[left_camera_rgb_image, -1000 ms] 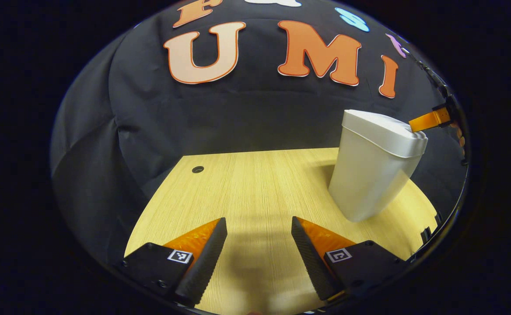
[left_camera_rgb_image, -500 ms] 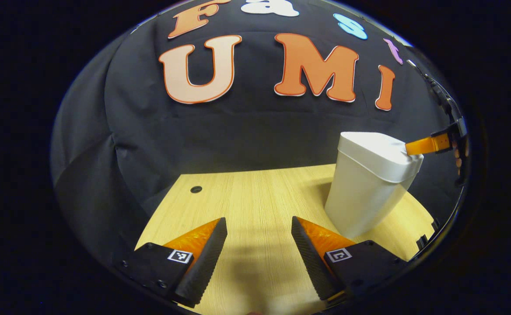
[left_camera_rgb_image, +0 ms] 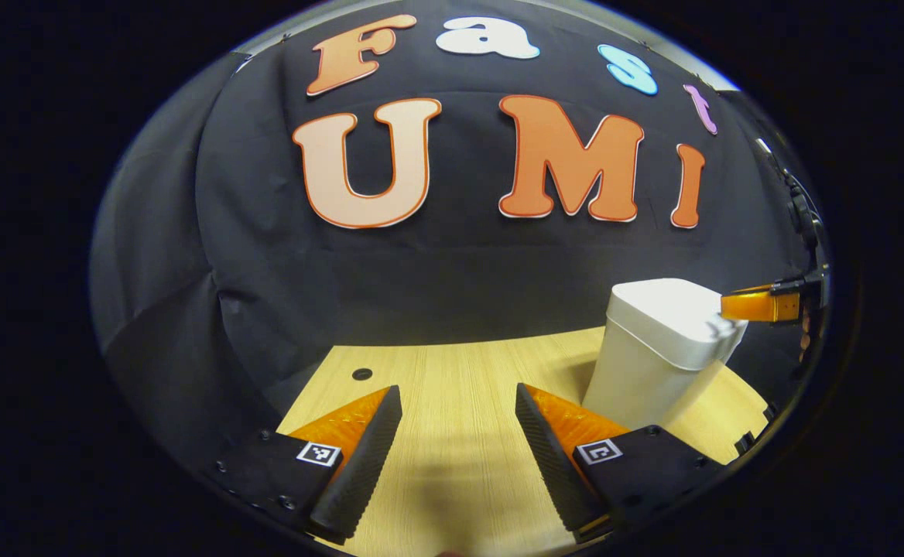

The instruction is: Press the lid of the desktop garbage bin to open it, pick up the crumpled paper on the desktop and throw it into the bin, then pick up the pop can on the desktop and drop it into the bin, and finally close the garbage bin lid.

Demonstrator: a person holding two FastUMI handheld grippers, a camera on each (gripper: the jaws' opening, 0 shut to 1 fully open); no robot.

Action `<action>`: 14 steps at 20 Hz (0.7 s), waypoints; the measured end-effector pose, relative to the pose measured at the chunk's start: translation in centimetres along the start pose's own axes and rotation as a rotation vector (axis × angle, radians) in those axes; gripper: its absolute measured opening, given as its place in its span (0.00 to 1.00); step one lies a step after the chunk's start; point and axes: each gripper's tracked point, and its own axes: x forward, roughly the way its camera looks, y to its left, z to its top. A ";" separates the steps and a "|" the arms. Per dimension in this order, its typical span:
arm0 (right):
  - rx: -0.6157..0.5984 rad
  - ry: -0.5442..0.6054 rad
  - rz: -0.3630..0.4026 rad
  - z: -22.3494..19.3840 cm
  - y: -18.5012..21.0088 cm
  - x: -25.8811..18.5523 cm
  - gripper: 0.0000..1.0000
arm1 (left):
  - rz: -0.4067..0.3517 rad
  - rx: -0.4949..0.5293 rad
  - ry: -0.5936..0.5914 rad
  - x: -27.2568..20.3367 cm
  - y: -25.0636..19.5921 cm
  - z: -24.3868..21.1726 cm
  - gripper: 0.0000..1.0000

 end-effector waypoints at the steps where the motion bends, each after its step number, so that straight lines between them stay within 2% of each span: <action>1: -0.003 -0.020 0.006 0.1 0.7 -0.3 0.49 | 0.002 0.000 -0.016 -0.1 0.2 0.6 0.95; 3: -0.001 -0.044 0.028 0.0 2.1 -0.6 0.49 | 0.008 0.007 -0.045 0.0 0.4 1.5 0.95; 4: 0.001 -0.057 0.039 -0.1 2.9 -0.7 0.49 | 0.014 0.010 -0.055 -0.1 0.6 1.8 1.00; 5: 0.000 -0.067 0.047 -0.2 3.6 -0.9 0.49 | 0.016 0.012 -0.068 -0.2 0.7 2.1 1.00; 6: -0.005 -0.081 0.051 -0.3 4.1 -1.0 0.49 | 0.016 0.012 -0.078 -0.3 0.7 2.4 0.95; 10: -0.046 -0.117 0.050 -1.1 5.6 -1.3 0.51 | 0.006 0.007 -0.111 -0.6 0.5 2.9 0.95; 11: -0.048 -0.115 0.054 -1.4 5.9 -1.4 0.63 | 0.003 0.005 -0.112 -0.5 0.6 2.8 0.95; 12: -0.047 -0.115 0.058 -1.6 6.2 -1.5 0.65 | 0.003 0.003 -0.112 -0.5 0.6 2.7 0.95; 13: -0.045 -0.117 0.061 -1.6 6.2 -1.4 0.77 | 0.005 0.001 -0.111 -0.4 0.6 2.6 0.95; 14: -0.046 -0.122 0.062 -1.7 6.4 -1.4 0.81 | 0.007 0.000 -0.112 -0.4 0.6 2.6 0.95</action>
